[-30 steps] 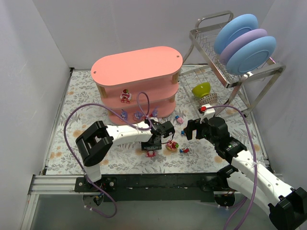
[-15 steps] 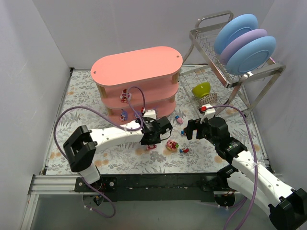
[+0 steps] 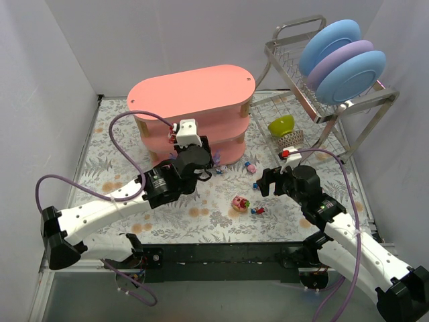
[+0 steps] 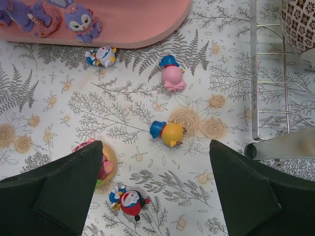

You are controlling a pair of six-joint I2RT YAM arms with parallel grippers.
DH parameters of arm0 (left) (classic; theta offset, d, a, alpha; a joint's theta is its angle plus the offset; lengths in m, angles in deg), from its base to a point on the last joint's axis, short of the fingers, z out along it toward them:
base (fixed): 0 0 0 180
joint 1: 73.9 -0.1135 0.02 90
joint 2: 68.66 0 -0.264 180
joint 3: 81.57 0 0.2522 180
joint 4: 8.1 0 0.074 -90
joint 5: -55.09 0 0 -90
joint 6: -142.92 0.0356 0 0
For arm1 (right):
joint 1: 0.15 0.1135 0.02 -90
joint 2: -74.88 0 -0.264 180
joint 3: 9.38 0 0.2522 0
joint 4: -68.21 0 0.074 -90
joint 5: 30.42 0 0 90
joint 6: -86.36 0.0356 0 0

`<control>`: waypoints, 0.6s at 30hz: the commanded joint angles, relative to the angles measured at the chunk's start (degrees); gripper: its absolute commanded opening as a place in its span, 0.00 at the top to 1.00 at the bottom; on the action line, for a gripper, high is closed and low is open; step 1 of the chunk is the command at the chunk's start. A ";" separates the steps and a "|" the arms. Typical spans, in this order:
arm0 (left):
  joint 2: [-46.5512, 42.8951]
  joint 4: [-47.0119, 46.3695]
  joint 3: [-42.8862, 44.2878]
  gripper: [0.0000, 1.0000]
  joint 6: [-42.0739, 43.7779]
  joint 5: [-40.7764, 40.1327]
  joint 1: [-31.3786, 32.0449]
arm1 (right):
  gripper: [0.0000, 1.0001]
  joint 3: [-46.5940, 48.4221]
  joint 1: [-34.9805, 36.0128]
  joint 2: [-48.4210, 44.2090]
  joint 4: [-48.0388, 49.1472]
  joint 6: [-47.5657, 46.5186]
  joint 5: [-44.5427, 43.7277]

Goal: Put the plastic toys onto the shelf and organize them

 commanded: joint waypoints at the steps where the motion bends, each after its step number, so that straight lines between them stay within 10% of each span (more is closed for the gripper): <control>1: -3.26 -21.13 -4.07 0.98 22.10 -7.12 0.03 | 0.04 0.25 -0.15 -0.98 2.55 -0.70 1.17; 8: -5.03 -57.13 -16.38 0.98 43.74 -3.43 -0.06 | 0.05 0.78 -0.15 -0.98 1.67 -0.78 2.93; 18: 0.51 -68.80 -19.46 0.98 46.25 0.35 -3.92 | 0.05 0.52 -0.15 -1.69 2.02 -0.61 4.42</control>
